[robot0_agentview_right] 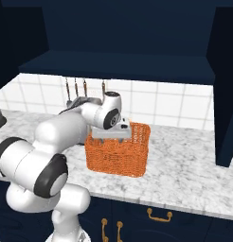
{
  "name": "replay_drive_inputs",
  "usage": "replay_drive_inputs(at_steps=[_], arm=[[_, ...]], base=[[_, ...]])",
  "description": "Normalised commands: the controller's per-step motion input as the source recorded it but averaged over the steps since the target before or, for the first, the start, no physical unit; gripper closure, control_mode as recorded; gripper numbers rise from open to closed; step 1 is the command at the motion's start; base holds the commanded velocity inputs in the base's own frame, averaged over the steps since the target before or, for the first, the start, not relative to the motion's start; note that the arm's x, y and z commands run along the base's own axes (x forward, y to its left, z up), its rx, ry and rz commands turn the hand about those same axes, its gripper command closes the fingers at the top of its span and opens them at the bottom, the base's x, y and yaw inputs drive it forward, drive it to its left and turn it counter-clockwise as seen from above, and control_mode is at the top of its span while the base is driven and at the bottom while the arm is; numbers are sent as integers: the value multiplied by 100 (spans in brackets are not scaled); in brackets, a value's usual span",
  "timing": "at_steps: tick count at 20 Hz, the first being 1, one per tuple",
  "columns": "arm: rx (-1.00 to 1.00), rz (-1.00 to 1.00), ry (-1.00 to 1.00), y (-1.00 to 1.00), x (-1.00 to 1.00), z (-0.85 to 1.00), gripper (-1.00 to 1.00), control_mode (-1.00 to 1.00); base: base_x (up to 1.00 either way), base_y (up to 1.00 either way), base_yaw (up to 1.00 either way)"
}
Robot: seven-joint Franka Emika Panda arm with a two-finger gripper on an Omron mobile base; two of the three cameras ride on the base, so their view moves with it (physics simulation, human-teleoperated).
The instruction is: Open the cabinet, pick up the bread from the cabinet and place it in the basket. Then move the basket to the dining counter.
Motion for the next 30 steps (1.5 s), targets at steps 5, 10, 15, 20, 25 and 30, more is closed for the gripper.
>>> replay_drive_inputs(at_steps=[5, 10, 15, 20, 25, 30], arm=[[0, -4, 0, 0, 2, 17, -100, -100], [0, -16, -1, -4, -33, 17, -100, -100], [0, -31, -5, -21, -62, 16, -100, -100], [0, -44, -2, -38, -17, 32, -100, -100], [0, -47, 0, -38, -7, 33, -100, -100], [-17, -41, 0, -25, -14, 2, -100, -100]], base=[[0, 0, 0], [0, 0, 0], [0, 0, 0], [0, 0, 0], [0, 0, 0], [0, 0, 0]])
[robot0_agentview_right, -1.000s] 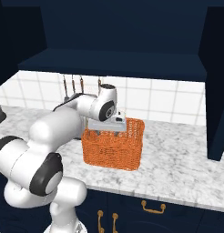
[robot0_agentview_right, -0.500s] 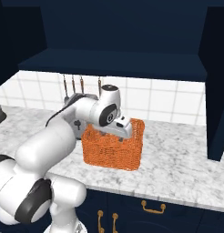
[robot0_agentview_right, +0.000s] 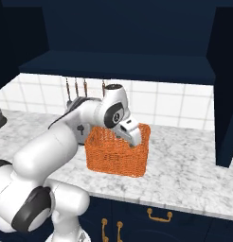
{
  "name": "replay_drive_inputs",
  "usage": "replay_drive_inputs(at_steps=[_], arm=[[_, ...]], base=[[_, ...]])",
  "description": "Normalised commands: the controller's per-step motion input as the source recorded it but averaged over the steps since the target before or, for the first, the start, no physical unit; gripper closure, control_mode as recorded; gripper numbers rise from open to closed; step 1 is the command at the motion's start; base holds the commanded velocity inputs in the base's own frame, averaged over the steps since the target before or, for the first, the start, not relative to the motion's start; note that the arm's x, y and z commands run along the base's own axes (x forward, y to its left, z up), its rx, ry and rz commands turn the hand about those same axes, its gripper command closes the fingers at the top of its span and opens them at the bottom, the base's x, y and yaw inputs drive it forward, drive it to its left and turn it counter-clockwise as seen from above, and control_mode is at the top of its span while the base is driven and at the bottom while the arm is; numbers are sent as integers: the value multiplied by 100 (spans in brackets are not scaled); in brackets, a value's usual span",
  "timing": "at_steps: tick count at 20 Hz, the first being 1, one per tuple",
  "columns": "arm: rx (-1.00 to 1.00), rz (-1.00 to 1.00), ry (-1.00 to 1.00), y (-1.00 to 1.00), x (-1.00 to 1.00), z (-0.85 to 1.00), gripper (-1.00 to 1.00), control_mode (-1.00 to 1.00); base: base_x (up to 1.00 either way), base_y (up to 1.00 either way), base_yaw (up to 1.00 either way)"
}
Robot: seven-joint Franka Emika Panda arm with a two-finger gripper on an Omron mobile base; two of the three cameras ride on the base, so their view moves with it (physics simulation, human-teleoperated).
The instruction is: Open the cabinet, pick up the bread from the cabinet and place it in the basket. Then move the basket to the dining counter.
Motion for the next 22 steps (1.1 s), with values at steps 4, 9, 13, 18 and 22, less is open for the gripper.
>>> replay_drive_inputs(at_steps=[4, 9, 13, 18, 22], arm=[[-17, -37, 0, -36, -17, 0, -100, -100], [9, -9, 13, -41, 2, -3, -100, -100], [29, 0, 9, -38, 12, 0, -100, -100], [23, 2, 3, -5, 11, -1, -100, -100], [15, 5, 0, 0, 30, -11, -100, -100]], base=[[0, 0, 0], [0, 0, 0], [0, 0, 0], [0, 0, 0], [0, 0, 0]])
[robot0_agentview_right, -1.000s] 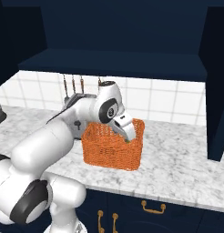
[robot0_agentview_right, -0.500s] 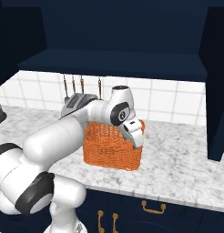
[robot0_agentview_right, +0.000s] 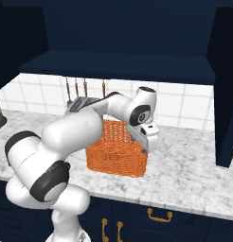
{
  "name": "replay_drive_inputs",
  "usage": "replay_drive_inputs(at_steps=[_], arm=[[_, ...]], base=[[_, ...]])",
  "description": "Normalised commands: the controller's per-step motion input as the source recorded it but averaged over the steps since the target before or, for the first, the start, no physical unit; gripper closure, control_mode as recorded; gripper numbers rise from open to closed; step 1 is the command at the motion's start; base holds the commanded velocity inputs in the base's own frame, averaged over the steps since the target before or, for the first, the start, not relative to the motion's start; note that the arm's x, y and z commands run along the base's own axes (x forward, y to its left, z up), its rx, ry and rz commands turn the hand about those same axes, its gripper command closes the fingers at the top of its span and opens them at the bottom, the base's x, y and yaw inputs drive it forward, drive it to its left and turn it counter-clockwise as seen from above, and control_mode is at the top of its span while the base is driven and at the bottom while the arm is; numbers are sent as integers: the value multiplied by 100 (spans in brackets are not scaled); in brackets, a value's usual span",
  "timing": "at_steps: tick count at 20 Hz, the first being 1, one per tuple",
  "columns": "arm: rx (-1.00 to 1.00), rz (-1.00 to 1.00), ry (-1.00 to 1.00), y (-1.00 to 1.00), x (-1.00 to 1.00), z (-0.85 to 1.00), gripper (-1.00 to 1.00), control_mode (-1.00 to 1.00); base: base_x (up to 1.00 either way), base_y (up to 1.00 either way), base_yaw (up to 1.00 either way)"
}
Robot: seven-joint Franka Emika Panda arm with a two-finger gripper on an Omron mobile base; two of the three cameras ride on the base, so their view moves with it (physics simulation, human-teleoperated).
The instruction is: Open the cabinet, pick up the bread from the cabinet and place it in the basket. Then move the basket to the dining counter.
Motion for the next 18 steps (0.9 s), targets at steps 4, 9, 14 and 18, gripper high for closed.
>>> replay_drive_inputs(at_steps=[4, 9, 14, 18], arm=[[5, 6, -1, 4, 14, -34, -100, -100], [0, 1, -2, 0, 17, -43, -100, -100], [-1, 1, 0, 0, 3, -59, -100, -100], [-4, 3, 0, 14, 9, -65, -100, -100]], base=[[0, 0, 0], [0, 0, 0], [0, 0, 0], [0, 0, 0]])
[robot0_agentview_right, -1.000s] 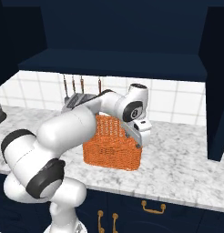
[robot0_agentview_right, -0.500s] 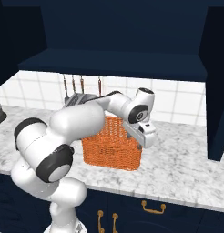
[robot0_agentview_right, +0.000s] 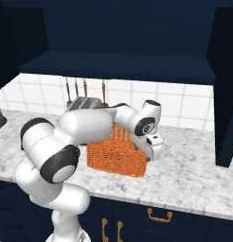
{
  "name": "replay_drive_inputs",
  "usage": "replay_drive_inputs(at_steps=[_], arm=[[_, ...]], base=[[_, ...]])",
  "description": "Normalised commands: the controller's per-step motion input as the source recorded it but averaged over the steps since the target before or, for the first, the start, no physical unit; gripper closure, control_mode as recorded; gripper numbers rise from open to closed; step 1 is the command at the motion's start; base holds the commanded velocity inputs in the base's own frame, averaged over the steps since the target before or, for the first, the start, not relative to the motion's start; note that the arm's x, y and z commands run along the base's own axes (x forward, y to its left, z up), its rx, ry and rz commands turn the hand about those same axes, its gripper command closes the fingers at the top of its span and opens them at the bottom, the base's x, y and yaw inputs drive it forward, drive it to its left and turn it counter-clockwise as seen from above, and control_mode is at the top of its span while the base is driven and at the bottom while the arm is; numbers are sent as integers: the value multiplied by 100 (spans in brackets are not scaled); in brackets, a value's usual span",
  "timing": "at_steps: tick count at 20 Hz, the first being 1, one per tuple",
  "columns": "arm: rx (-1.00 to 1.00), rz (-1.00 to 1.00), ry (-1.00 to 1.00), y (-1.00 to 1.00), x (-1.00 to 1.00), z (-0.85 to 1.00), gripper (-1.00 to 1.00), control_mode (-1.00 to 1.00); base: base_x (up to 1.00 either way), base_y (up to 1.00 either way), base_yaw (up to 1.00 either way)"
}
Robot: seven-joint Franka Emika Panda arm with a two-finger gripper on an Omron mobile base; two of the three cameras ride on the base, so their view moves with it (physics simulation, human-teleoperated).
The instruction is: Open the cabinet, pick up the bread from the cabinet and place it in the basket. Then move the basket to the dining counter.
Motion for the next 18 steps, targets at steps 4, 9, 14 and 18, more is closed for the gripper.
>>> replay_drive_inputs(at_steps=[4, 9, 14, 18], arm=[[0, 8, -1, 21, 6, -42, -100, -100], [0, 6, 0, 34, 0, -23, 100, -100], [0, 5, 0, 42, 0, -20, 100, -100], [0, 0, -1, 43, 0, -5, 100, -100]], base=[[0, 0, 0], [0, 0, 0], [0, 0, 0], [0, 0, 0]])
